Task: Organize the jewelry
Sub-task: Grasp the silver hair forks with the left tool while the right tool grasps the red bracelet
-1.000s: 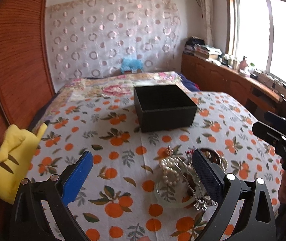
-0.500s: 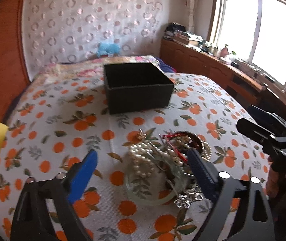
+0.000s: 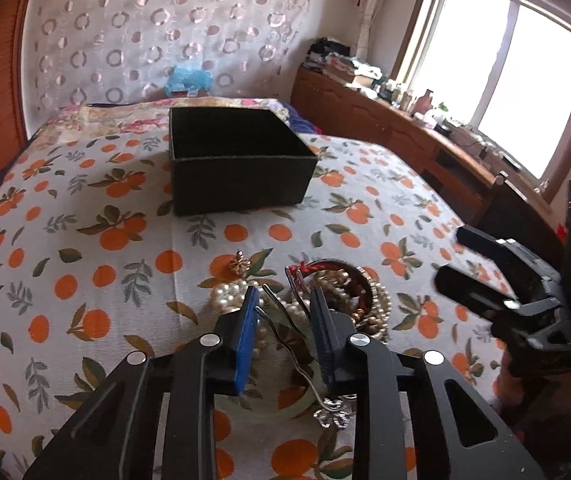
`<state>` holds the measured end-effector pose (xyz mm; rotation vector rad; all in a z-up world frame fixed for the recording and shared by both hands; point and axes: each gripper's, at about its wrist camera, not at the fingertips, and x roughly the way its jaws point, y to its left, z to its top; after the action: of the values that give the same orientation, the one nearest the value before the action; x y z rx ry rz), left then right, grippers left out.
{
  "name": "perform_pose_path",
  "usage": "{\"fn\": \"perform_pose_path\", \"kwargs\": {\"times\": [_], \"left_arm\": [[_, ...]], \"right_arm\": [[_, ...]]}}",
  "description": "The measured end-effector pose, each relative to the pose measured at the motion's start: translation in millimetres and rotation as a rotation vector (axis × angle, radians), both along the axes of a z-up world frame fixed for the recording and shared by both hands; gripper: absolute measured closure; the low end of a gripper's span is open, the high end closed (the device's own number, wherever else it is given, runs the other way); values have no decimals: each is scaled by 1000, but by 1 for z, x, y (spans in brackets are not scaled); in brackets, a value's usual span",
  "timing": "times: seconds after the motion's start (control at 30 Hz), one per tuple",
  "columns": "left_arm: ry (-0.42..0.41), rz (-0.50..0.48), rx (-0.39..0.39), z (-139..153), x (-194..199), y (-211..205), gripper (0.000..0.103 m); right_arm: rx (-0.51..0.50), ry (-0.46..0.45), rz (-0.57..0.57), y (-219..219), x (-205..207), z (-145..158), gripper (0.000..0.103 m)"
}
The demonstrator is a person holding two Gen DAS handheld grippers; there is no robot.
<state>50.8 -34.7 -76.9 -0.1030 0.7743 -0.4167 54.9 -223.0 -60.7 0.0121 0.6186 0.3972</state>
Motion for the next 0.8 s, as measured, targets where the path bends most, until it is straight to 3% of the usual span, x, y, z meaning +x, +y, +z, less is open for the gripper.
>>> {"fn": "perform_pose_path", "kwargs": {"times": [0.07,0.13,0.33,0.8], "left_arm": [[-14,-10,-25,5,-4,2,84],[-26,-14,-43,10,-8,5,95],[-79,-18,-76,30,-23,14,102],[-201,84,-23,60,-41,44,102]], "right_arm": [[0,7,13,2,1,-2,13],[5,20,38,4,2,-3,24],[-15,54,122,20,5,-7,43],[-66,90,294,68,8,-12,67]]}}
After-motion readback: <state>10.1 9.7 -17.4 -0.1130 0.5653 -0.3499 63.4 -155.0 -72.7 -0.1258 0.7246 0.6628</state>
